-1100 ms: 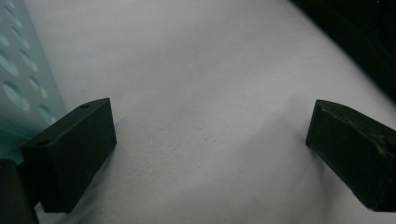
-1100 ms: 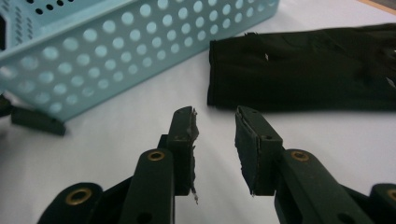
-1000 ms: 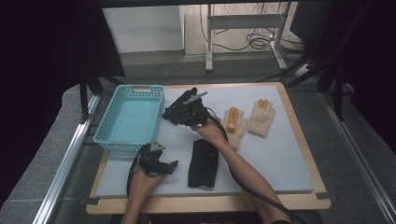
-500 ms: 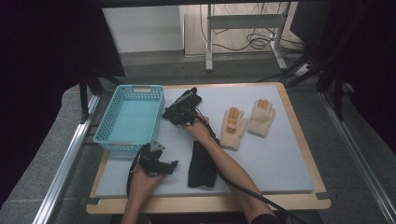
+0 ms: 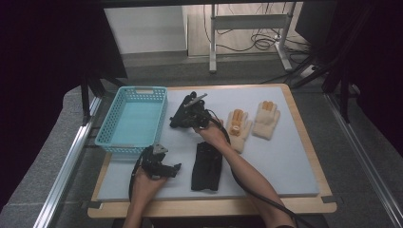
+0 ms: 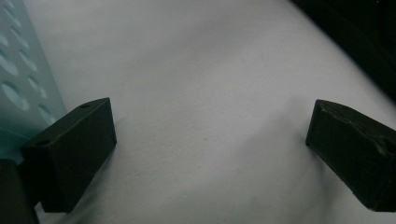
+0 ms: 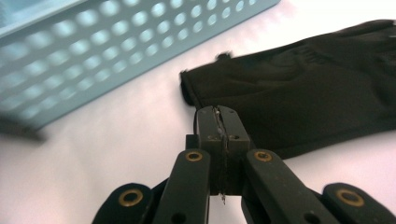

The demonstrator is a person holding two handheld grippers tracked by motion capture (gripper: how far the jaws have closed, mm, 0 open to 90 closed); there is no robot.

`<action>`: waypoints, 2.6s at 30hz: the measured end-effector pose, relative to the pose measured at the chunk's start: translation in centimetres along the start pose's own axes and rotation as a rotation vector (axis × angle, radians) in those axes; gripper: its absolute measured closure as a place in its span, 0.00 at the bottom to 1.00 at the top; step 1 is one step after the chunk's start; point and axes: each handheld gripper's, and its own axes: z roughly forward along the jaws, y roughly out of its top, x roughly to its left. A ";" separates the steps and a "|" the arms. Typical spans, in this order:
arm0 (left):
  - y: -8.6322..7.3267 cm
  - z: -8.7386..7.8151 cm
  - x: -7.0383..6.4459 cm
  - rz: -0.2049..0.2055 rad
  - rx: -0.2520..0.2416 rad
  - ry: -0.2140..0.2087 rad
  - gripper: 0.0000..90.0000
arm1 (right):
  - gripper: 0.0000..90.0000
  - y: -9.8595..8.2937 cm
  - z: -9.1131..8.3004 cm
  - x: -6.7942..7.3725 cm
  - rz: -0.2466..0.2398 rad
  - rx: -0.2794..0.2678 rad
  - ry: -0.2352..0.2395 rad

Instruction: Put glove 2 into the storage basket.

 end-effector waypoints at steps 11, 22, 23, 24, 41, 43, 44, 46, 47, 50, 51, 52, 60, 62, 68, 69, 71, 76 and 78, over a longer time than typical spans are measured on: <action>0.0 0.0 0.0 0.001 0.001 0.001 0.02 | 0.83 -3.1 -5.1 -1.6 0.029 -0.038 -0.021; 0.0 0.0 0.0 0.000 0.000 0.001 0.02 | 0.65 -3.8 -0.2 -4.7 0.127 -0.024 -0.126; 0.0 0.0 0.0 0.000 0.000 0.001 0.02 | 0.65 -3.8 0.2 -4.6 0.122 -0.006 -0.135; 0.0 0.0 0.0 0.000 0.000 0.000 0.02 | 0.67 -3.8 0.6 -4.5 0.112 0.016 -0.151; 0.0 0.0 0.0 -0.001 0.001 0.000 0.02 | 0.95 -2.6 -3.7 -4.8 0.145 -0.063 -0.146; 0.0 0.0 0.0 0.000 -0.001 0.000 0.02 | 0.95 -2.3 -5.2 -4.9 0.131 -0.075 -0.164; 0.0 0.0 0.0 0.000 -0.001 0.000 0.02 | 0.95 -2.1 -6.0 -5.0 0.126 -0.079 -0.176; 0.0 0.0 0.0 0.001 -0.001 0.001 0.02 | 0.95 -1.8 -7.3 -5.1 0.116 -0.091 -0.202; 0.0 0.0 0.0 0.001 -0.001 0.001 0.02 | 0.95 -1.6 -7.8 -5.2 0.112 -0.092 -0.214; 0.0 0.0 0.0 0.001 0.001 0.001 0.02 | 0.95 -1.3 -8.0 -5.3 0.109 -0.090 -0.221; 0.0 0.0 0.0 0.001 0.000 0.001 0.02 | 0.95 -1.2 -7.6 -5.2 0.110 -0.088 -0.220; 0.0 0.0 0.0 0.001 0.000 0.001 0.02 | 0.95 -1.2 -7.1 -5.1 0.110 -0.085 -0.215; 0.0 0.0 0.0 -0.002 -0.001 -0.001 0.02 | 0.80 0.2 -2.7 -3.5 0.143 -0.116 -0.101; 0.0 0.0 0.0 0.000 0.000 0.000 0.02 | 0.79 0.6 -2.8 -2.8 0.107 -0.111 -0.112; 0.0 0.0 0.0 -0.002 -0.001 0.000 0.02 | 0.79 -0.4 -3.6 -3.8 0.108 -0.081 -0.154; 0.0 0.0 0.0 -0.002 -0.001 0.000 0.02 | 0.79 -0.4 -3.6 -3.8 0.108 -0.081 -0.154; 0.0 0.0 0.0 0.000 0.000 0.001 0.02 | 0.80 -1.6 -3.2 -4.7 0.124 -0.057 -0.158; 0.0 0.0 0.0 -0.002 -0.002 0.000 0.02 | 0.74 -2.5 -2.0 -5.4 0.129 -0.057 -0.138; 0.0 0.0 0.0 -0.002 -0.002 -0.001 0.02 | 0.71 -2.3 -1.4 -5.3 0.114 -0.062 -0.129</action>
